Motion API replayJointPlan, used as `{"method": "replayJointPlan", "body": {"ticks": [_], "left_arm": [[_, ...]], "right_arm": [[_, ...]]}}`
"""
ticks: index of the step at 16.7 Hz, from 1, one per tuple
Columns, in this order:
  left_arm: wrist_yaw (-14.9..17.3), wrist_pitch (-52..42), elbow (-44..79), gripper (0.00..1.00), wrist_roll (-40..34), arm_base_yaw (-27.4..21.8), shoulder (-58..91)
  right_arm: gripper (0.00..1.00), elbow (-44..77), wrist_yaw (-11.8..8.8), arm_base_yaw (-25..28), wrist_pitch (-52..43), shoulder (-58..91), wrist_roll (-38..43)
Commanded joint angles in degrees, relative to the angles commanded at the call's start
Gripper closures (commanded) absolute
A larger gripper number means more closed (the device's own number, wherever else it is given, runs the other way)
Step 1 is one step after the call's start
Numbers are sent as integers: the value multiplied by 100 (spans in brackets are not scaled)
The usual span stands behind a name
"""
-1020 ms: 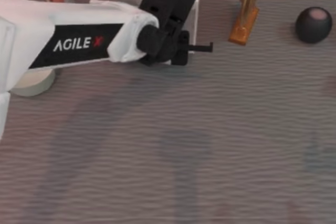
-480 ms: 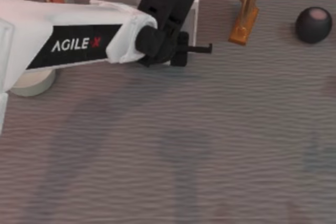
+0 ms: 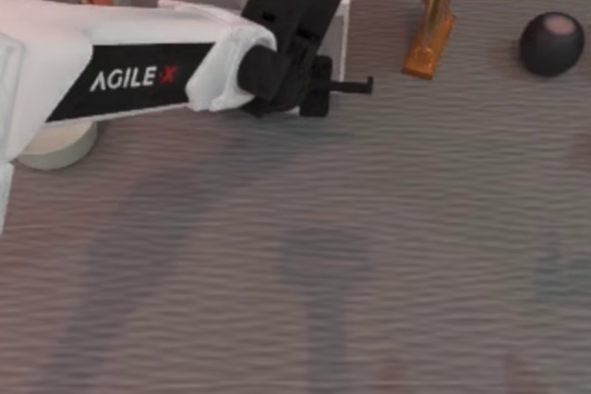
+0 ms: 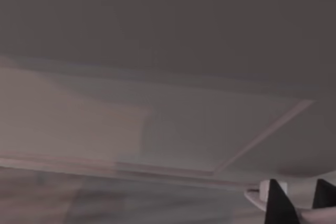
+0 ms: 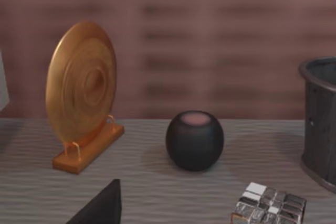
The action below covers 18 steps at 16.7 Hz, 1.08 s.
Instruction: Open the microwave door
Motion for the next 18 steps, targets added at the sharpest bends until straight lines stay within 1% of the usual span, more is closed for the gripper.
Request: {"method": "replayJointPlan", "body": {"ticks": [9, 11, 18], "left_arm": [[0, 0, 0, 100, 0, 0, 0], [47, 7, 12, 100, -15, -41, 6], [244, 214, -363, 100, 315, 62, -227]], "right_arm": [[0, 0, 0, 0, 0, 0, 0], [0, 0, 0, 0, 0, 0, 0], [0, 0, 0, 0, 0, 0, 0]]}}
